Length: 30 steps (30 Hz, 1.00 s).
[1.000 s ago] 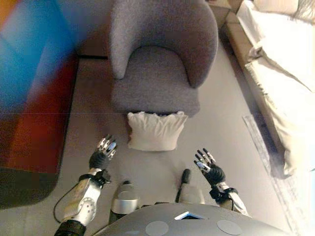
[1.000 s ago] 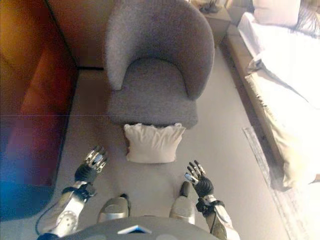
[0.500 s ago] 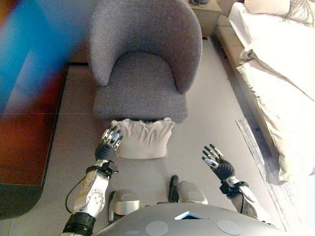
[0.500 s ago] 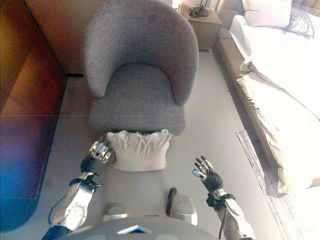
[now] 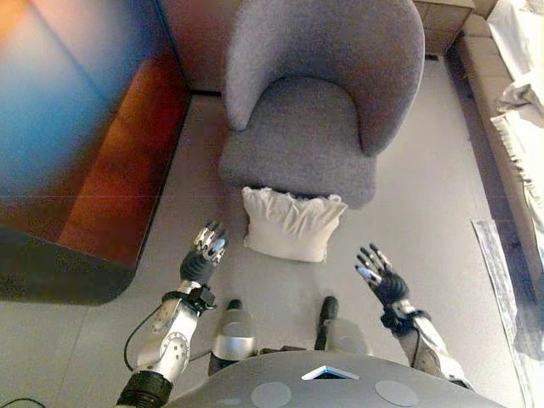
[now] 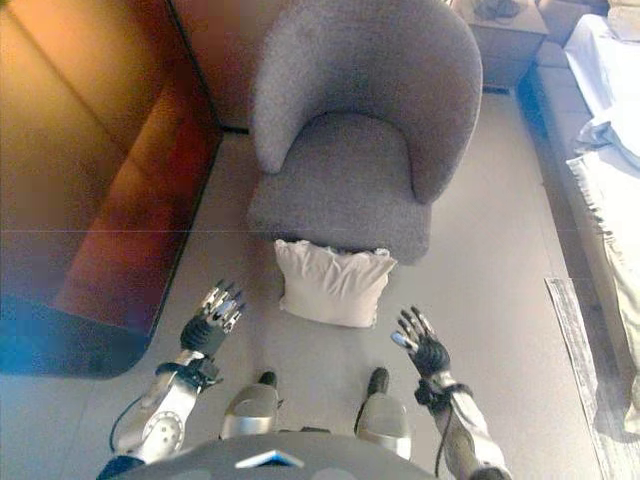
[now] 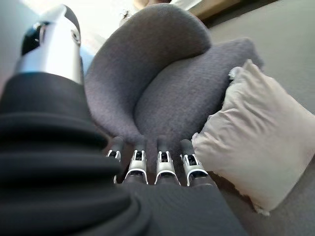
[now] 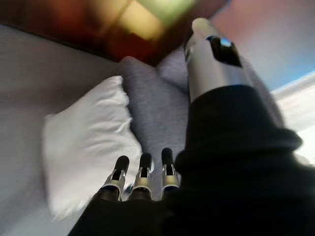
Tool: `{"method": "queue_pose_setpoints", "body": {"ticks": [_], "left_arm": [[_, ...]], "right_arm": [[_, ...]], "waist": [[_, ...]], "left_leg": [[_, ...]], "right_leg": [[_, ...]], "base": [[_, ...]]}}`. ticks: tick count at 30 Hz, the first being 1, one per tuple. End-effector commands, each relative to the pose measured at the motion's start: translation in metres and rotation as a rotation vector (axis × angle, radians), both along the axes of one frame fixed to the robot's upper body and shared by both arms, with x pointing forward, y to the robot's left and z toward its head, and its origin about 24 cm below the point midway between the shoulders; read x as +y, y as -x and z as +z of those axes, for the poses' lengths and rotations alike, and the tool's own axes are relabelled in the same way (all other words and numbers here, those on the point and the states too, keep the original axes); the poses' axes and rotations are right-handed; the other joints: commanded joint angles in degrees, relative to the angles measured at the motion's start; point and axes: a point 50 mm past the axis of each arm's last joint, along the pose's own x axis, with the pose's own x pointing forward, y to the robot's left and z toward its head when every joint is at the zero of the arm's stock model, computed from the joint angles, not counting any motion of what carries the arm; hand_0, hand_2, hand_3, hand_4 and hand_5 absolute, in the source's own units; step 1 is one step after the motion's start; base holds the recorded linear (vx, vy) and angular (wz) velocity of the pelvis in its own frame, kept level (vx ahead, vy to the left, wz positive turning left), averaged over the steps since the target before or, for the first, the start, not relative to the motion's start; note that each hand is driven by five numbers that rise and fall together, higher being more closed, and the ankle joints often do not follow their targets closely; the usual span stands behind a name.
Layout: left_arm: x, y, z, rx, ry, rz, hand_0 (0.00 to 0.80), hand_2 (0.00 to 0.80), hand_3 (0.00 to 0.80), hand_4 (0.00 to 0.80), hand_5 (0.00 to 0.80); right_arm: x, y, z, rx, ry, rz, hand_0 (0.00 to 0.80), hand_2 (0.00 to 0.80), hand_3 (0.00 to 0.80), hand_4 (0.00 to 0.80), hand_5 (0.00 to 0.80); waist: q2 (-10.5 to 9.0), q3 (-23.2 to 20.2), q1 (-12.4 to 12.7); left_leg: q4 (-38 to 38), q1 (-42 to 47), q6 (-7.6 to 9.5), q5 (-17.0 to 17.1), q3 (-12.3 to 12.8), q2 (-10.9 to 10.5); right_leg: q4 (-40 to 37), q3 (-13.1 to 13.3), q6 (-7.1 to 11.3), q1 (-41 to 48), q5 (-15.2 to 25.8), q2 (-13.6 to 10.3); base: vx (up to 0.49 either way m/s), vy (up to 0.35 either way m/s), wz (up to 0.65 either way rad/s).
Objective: Pick up the cushion and take it to the sofa
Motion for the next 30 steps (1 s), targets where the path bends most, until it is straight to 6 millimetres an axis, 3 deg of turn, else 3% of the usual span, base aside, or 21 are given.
{"method": "queue_pose_setpoints", "body": {"ticks": [1,6,12,16,18,21,24,26,28,30], "left_arm": [[0.016,-0.012,0.024,-0.13,-0.036,0.011,0.0,0.0,0.0,0.0,0.0],[0.016,-0.012,0.023,-0.125,-0.021,0.008,0.0,0.0,0.0,0.0,0.0],[0.009,-0.005,0.018,-0.093,-0.025,-0.035,0.0,0.0,0.0,0.0,0.0],[0.004,-0.004,0.019,-0.103,-0.057,-0.084,0.0,0.0,0.0,0.0,0.0],[0.002,-0.005,0.019,-0.106,-0.067,-0.091,0.0,0.0,0.0,0.0,0.0],[0.006,-0.007,0.02,-0.098,-0.054,-0.067,0.0,0.0,0.0,0.0,0.0],[0.009,-0.009,0.023,-0.099,-0.05,-0.044,0.0,0.0,0.0,0.0,0.0],[0.008,-0.011,0.024,-0.107,-0.055,-0.041,0.0,0.0,0.0,0.0,0.0],[0.004,-0.014,0.026,-0.119,-0.063,-0.051,0.0,0.0,0.0,0.0,0.0],[0.002,-0.015,0.026,-0.116,-0.073,-0.054,0.0,0.0,0.0,0.0,0.0]], "right_arm": [[0.002,-0.003,0.015,-0.092,0.02,0.044,0.0,0.0,0.0,0.0,0.0],[0.0,0.003,0.013,-0.06,0.015,0.025,0.0,0.0,0.0,0.0,0.0],[-0.004,0.006,0.014,-0.068,0.007,-0.01,0.0,0.0,0.0,0.0,0.0],[-0.003,0.005,0.014,-0.08,-0.008,-0.035,0.0,0.0,0.0,0.0,0.0],[0.001,0.007,0.013,-0.078,-0.011,-0.046,0.0,0.0,0.0,0.0,0.0],[0.004,0.01,0.013,-0.07,-0.008,-0.032,0.0,0.0,0.0,0.0,0.0],[0.005,0.01,0.012,-0.069,-0.007,-0.013,0.0,0.0,0.0,0.0,0.0],[0.005,0.007,0.012,-0.075,-0.009,-0.009,0.0,0.0,0.0,0.0,0.0],[0.005,-0.002,0.013,-0.081,-0.01,-0.004,0.0,0.0,0.0,0.0,0.0],[0.002,-0.008,0.013,-0.074,-0.008,0.004,0.0,0.0,0.0,0.0,0.0]], "waist": [[-0.19,-2.11,-0.47],[-0.61,-3.75,-1.64],[-1.61,-4.03,-1.52],[-1.55,-4.2,-1.59],[-0.66,-4.07,-1.99],[0.76,-3.32,-2.67],[0.28,-2.83,-3.24],[-0.66,-2.11,-3.58],[-2.51,-1.34,-4.34],[-2.92,-0.94,-5.13]], "left_leg": [[-3.73,-6.78,0.73,6.84,0.5,-0.66],[-2.02,-6.03,1.61,4.23,2.3,-0.78],[0.17,-6.8,3.11,2.01,3.78,-1.95],[0.93,-7.01,6.04,0.62,4.06,-4.4],[0.73,-6.29,8.12,-0.09,3.55,-6.51],[0.56,-4.31,8.86,-0.77,3.85,-7.75],[0.44,-2.98,8.27,-1.59,4.27,-8.57],[1.13,-2.41,7.96,-3.08,4.15,-9.04],[2.05,-1.38,7.47,-5.71,3.72,-9.83],[1.82,0.41,7.1,-6.92,3.51,-9.64]], "right_leg": [[8.85,-1.13,2.87,7.54,-6.69,-3.71],[6.79,0.87,3.32,8.28,-6.2,-4.08],[8.15,1.03,3.89,8.81,-3.74,-6.98],[16.47,2.28,3.31,6.34,1.21,-9.73],[26.98,4.33,2.5,1.43,5.37,-10.53],[34.66,5.11,0.9,-4.59,6.38,-9.62],[25.55,3.55,0.93,-6.13,5.8,-7.96],[18.56,3.11,2.01,-6.38,7.2,-7.49],[6.26,3.33,4.29,-7.73,9.03,-6.63],[-1.87,2.26,5.63,-8.76,10.28,-4.68]], "base": [[0.267,0.086,-0.88],[0.202,0.08,-0.44],[0.14,0.1,-0.28],[0.115,0.174,0.06],[0.11,0.26,0.01],[0.138,0.208,-0.01],[0.181,-0.034,-0.18],[0.163,-0.167,-0.34],[0.254,-0.206,-0.39],[0.281,-0.133,-0.17]]}}
